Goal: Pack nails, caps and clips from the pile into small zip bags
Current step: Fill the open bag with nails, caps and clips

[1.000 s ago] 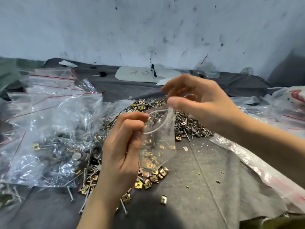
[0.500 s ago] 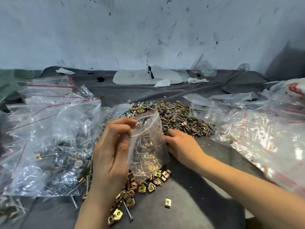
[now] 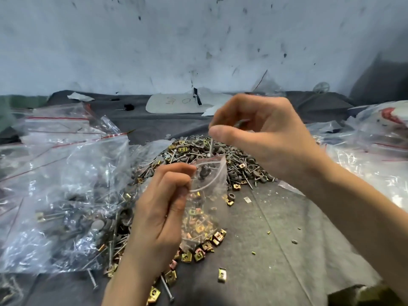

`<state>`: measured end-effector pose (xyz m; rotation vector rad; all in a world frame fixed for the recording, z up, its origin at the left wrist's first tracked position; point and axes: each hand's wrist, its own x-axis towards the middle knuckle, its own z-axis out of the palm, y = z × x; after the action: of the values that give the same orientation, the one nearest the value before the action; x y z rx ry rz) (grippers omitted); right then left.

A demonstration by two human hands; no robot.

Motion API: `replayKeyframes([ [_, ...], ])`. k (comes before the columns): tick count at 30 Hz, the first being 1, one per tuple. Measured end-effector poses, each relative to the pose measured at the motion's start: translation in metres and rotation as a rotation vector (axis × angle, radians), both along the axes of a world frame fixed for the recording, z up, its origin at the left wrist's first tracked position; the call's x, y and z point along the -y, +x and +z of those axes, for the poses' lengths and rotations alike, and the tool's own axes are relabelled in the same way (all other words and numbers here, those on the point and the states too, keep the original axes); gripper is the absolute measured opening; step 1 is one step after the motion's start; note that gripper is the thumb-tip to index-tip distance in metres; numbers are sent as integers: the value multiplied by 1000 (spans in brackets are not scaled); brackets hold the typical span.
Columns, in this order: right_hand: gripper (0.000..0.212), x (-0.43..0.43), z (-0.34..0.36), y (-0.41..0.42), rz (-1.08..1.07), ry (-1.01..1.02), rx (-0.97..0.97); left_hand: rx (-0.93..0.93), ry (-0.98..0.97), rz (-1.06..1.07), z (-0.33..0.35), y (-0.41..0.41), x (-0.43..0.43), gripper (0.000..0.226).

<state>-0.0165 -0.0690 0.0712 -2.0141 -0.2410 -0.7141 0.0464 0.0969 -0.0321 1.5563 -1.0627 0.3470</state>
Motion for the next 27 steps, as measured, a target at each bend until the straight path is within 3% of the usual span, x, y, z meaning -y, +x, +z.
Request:
replayKeyframes([
  [2,7,-1,-3,0,4,-124,-80,12,-8,-5,2,-2,0,13],
  [6,7,19,-29,10,-201,19,51,31,-43,6,5,-2,-2,14],
  [9,6,37,-72,25,-378,-181,-203,13,-50,22,7,-1,-3,14],
  [12,11,47,-125,35,-396,-455,-469,-6,-75,28,8,0,-4,16],
  [17,14,49,-155,36,-462,-565,-398,-3,-73,64,7,6,-7,16],
  [19,12,49,-151,36,-495,-529,-344,-12,-73,66,6,8,-8,15],
  [23,5,49,-114,28,-516,-183,-268,-30,-73,55,4,9,-8,15],
  [27,3,37,-58,14,-363,-58,-93,-15,-40,45,3,9,-8,13],
])
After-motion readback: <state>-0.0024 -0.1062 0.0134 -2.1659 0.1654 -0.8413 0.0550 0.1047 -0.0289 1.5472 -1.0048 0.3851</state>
